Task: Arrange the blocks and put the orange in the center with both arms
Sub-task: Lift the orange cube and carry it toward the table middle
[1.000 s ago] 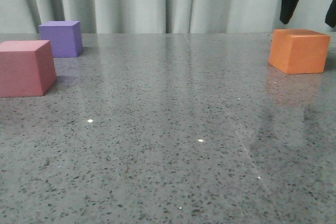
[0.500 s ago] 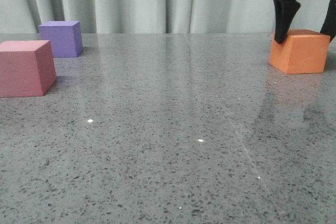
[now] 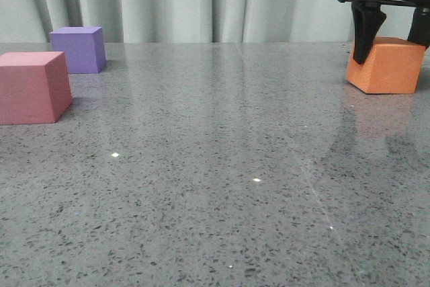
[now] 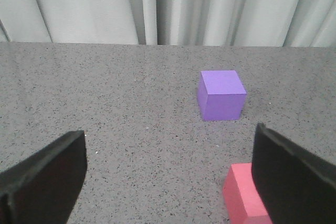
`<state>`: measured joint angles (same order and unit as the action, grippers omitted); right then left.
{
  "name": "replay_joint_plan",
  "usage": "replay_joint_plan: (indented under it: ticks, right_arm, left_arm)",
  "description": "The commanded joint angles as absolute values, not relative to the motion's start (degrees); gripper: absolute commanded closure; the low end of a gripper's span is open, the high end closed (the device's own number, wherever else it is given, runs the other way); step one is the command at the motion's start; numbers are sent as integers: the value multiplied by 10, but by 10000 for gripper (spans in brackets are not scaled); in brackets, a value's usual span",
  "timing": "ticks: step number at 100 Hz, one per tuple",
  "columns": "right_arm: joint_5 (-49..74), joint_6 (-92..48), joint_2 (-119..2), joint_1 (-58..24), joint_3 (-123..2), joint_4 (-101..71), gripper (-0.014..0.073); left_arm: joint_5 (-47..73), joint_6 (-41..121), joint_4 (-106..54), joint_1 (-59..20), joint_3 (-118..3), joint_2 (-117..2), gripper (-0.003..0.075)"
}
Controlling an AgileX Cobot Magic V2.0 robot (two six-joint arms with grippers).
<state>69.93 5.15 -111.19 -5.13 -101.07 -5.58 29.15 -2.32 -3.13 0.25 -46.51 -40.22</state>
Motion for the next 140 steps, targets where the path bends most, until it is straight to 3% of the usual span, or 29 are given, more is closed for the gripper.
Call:
replay_joint_plan:
  ticks: [1, 57, 95, 140]
  right_arm:
    - [696, 46, -1082, -51, -1028, -53, 398]
    - [722, 47, -1077, -61, -1079, -135, 411]
    - [754, 181, -1092, -182, -1199, -84, 411]
    - [725, 253, -1163, -290, -1221, -83, 411]
  left_arm:
    - [251, -28, -38, 3, -482, -405, 122]
    - [251, -28, -38, 3, -482, -405, 122]
    - [251, -28, -38, 3, -482, -405, 122]
    - [252, -28, -38, 3, -482, -405, 122]
